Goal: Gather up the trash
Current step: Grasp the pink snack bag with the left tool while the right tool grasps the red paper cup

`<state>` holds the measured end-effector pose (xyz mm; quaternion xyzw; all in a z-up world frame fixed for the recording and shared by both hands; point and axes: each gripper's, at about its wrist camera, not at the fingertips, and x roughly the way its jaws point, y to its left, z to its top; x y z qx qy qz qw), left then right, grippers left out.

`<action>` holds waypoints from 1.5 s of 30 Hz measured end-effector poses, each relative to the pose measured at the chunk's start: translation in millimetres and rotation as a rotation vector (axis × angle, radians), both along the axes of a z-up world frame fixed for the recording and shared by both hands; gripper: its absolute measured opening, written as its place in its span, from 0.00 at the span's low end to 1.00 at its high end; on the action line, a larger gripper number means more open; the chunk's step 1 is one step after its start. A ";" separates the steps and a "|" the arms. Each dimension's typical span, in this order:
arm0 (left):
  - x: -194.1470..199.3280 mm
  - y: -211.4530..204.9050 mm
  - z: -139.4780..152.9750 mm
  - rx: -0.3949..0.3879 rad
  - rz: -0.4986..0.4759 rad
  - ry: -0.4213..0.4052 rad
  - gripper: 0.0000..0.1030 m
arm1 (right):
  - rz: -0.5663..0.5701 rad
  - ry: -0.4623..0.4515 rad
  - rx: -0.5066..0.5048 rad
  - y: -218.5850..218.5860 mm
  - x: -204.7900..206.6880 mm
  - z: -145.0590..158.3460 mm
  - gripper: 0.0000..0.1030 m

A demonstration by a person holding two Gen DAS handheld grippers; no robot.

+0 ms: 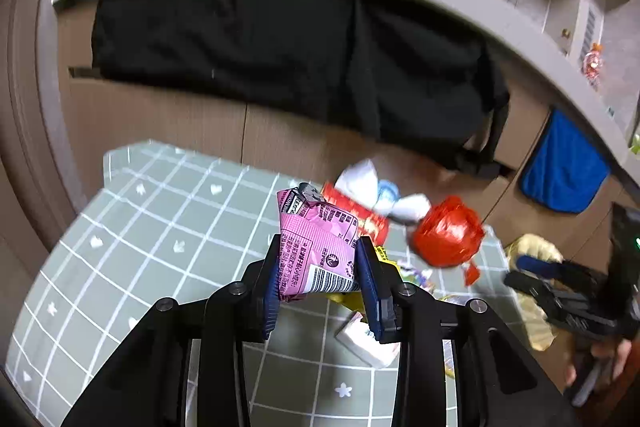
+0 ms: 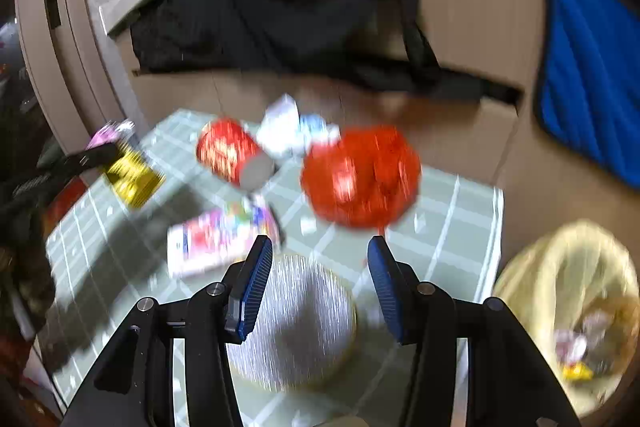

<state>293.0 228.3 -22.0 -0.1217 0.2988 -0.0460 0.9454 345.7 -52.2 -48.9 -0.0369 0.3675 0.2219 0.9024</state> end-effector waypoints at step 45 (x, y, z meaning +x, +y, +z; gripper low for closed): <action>-22.5 64.0 -9.0 -0.109 0.076 -0.010 0.35 | 0.378 -0.105 -0.298 159.7 53.5 -23.7 0.49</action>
